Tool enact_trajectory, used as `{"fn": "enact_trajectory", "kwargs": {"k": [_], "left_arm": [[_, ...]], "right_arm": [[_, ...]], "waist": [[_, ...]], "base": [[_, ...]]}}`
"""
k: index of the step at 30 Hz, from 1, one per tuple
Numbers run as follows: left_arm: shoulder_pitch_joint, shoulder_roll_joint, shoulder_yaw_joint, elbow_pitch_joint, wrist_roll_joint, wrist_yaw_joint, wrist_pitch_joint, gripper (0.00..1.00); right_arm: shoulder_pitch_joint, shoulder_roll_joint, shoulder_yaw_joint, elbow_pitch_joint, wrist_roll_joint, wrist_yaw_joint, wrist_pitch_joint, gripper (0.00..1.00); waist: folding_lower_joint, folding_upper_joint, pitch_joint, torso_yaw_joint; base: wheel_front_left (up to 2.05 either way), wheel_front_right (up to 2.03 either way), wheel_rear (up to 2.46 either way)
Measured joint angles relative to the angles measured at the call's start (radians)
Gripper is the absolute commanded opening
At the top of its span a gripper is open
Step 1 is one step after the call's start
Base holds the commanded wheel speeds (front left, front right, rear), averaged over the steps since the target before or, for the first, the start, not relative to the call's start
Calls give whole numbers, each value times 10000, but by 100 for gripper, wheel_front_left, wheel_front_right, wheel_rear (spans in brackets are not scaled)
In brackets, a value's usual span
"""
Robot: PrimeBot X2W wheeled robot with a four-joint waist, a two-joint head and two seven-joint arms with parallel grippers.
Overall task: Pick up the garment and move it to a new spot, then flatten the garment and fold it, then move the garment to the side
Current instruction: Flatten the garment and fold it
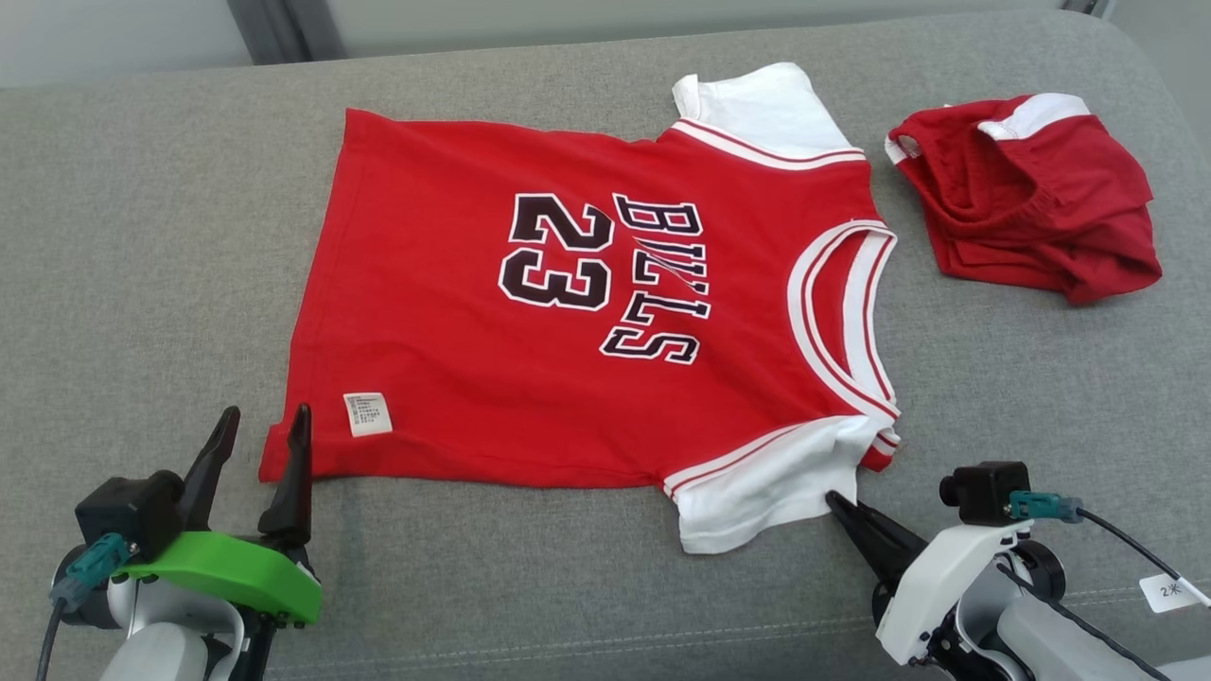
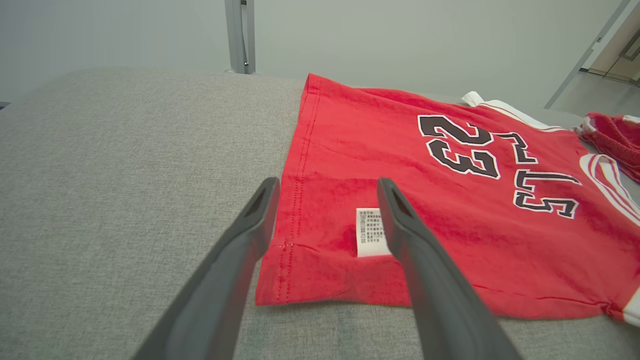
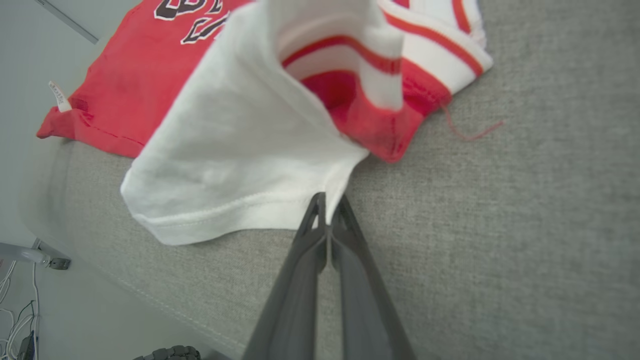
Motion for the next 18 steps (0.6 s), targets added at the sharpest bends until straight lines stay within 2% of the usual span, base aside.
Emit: {"fn": "enact_trajectory", "kwargs": {"k": [6,9,18], "left_arm": [[46,-29,104,151,23,-44,0,100],[264,2,332,523,17,77,0,100],[549,169,493,1118,-188,44,44,100]], "right_arm": [[1,50,17,-368,238,58,-153,0],[40,58,215,-637,284,63,-148,0],[35,33,476,-1459,535,146,-134,0]], "waist": [[0,0,-32,-32],[0,0,-49,-104],[0,0,-67,-682]], "base": [[0,0,0],[0,0,0],[0,0,0]]}}
